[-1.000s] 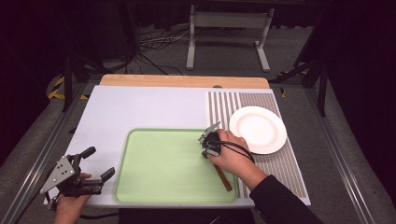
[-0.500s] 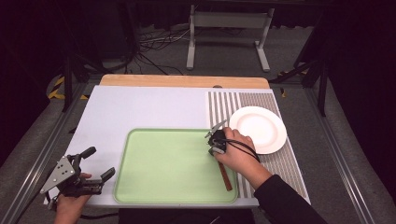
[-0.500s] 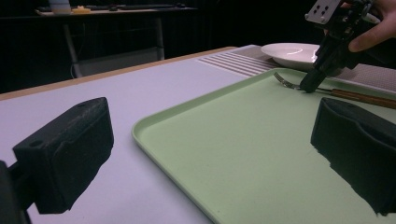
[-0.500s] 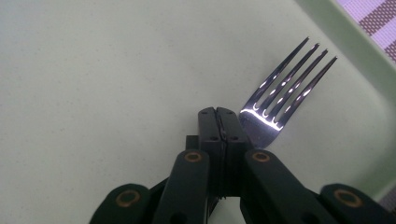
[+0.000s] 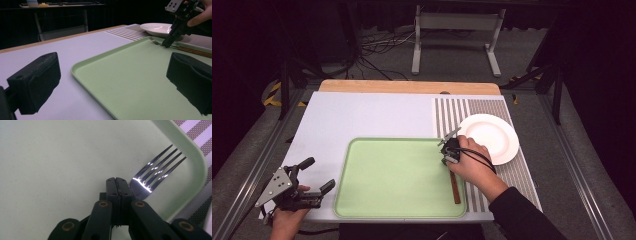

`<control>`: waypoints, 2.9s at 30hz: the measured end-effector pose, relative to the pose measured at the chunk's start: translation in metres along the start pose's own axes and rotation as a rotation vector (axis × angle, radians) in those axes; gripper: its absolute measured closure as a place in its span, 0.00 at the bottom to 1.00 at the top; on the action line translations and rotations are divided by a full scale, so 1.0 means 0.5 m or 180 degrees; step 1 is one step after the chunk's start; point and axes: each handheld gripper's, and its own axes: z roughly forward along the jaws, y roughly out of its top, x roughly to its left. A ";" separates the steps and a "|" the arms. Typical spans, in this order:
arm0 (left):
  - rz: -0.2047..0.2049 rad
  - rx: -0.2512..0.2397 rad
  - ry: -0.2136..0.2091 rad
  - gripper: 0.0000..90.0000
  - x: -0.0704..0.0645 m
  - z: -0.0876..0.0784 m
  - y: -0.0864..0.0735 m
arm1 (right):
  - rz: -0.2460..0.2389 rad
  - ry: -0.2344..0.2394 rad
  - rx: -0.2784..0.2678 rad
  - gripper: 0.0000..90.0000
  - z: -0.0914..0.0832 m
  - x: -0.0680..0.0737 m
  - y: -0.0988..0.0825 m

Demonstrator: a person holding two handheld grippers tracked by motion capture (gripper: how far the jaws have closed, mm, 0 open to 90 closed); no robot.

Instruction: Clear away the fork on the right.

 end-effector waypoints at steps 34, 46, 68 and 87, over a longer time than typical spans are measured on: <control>0.0010 0.0004 -0.0002 0.00 0.000 0.001 0.000 | -0.0010 0.0149 -0.0990 0.31 -0.059 -0.008 -0.013; -0.0006 -0.0005 0.0010 0.00 -0.002 0.002 0.001 | -0.0035 0.0132 -0.1743 0.23 -0.126 -0.041 -0.087; -0.0004 0.0007 0.0012 0.00 -0.002 0.001 0.001 | -0.0040 0.0053 -0.2891 0.18 -0.144 -0.082 -0.244; -0.0045 -0.0056 -0.0021 0.00 -0.001 -0.002 0.002 | 0.0108 -0.0068 -0.3203 0.17 -0.115 -0.103 -0.347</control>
